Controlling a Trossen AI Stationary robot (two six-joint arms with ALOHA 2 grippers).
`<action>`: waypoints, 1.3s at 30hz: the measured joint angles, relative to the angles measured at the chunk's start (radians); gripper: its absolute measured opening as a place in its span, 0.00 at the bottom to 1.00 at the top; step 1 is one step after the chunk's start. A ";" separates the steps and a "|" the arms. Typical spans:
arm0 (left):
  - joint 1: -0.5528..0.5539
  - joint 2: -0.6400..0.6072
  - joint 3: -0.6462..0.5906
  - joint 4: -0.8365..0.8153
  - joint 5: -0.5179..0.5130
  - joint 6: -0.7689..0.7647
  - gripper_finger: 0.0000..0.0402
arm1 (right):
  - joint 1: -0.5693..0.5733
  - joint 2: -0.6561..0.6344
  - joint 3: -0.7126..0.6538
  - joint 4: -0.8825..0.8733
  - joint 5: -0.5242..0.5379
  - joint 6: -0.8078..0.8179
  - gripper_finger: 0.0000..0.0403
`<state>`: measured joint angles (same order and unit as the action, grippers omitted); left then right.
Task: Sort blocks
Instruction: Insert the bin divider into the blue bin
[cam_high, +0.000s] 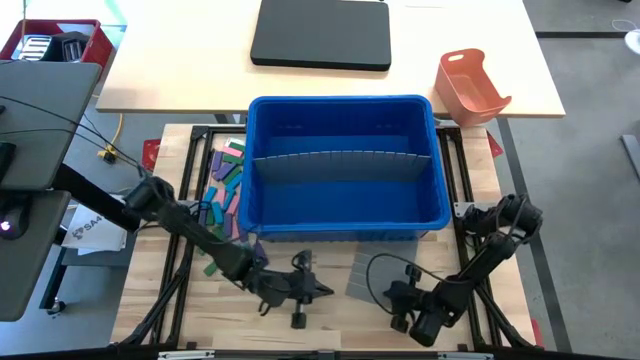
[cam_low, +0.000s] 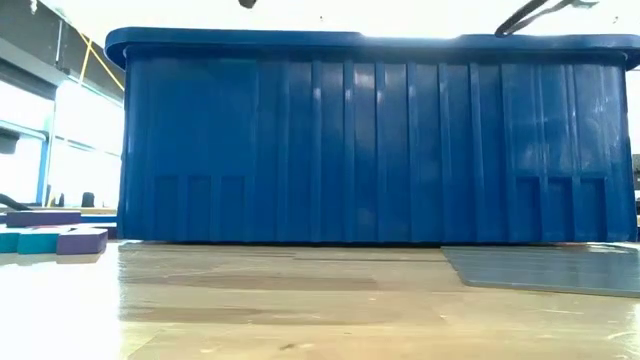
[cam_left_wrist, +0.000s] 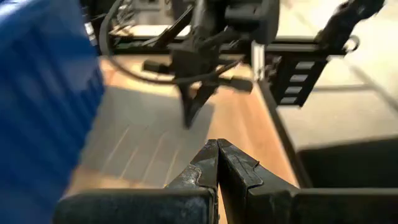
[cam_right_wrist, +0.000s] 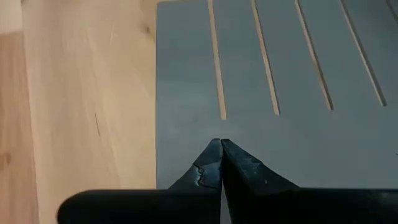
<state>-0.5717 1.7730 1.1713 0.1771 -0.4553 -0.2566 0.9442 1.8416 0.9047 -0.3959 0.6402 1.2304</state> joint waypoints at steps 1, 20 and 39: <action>0.010 0.023 0.000 0.049 0.008 0.010 0.00 | -0.003 0.004 0.000 0.011 0.004 0.000 0.00; 0.223 0.165 0.003 0.176 0.058 0.039 0.00 | 0.119 0.027 0.001 0.358 -0.277 -0.087 0.00; 0.263 0.188 0.003 0.198 0.028 0.039 0.00 | 0.112 -0.005 0.148 0.191 -0.087 -0.243 0.00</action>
<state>-0.3088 1.9614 1.1748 0.3747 -0.4273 -0.2179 1.0565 1.8364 1.0527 -0.2053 0.5535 0.9874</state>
